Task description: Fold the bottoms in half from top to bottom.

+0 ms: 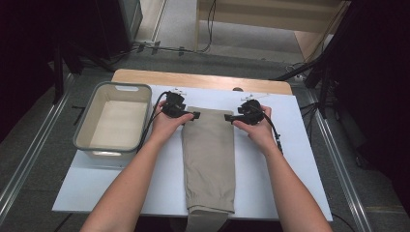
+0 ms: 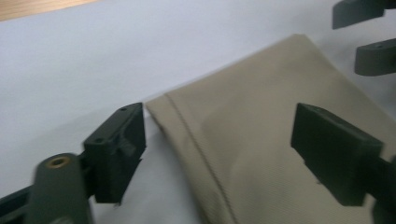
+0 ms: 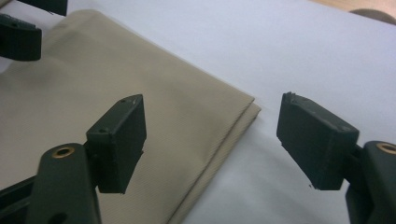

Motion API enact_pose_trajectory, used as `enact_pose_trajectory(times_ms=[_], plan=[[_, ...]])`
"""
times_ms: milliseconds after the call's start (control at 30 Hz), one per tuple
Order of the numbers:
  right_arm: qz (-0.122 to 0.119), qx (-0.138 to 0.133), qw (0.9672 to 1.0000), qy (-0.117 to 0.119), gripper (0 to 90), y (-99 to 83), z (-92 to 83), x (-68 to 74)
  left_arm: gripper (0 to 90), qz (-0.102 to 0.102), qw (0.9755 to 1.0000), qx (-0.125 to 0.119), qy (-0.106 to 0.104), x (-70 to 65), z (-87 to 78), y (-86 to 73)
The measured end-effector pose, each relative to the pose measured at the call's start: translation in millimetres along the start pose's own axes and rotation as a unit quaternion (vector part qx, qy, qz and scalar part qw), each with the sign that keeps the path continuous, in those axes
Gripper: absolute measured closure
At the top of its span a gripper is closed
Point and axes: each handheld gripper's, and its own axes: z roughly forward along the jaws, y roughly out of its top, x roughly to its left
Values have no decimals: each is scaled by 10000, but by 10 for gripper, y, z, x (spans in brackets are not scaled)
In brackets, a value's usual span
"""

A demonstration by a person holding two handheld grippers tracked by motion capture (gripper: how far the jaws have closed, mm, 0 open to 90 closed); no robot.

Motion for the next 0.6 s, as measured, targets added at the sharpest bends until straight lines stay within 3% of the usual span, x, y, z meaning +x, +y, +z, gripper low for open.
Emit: enact_pose_trajectory(times_ms=[167,333,467,500,600], plan=[[-7,119,9999,-100,315,-22,91,-45,339,-211,9997,57,66,78,53,-22],[33,163,9997,-191,335,-43,148,-102,397,-85,9996,197,196,85,109,-24],[-17,172,9995,-265,343,-36,208,-86,476,-234,9988,240,343,94,115,1],[-33,156,9995,-269,366,-30,218,-82,494,-206,9987,264,377,87,116,2],[-19,141,9997,-178,569,-28,228,-45,622,-233,9987,355,291,94,105,-1]])
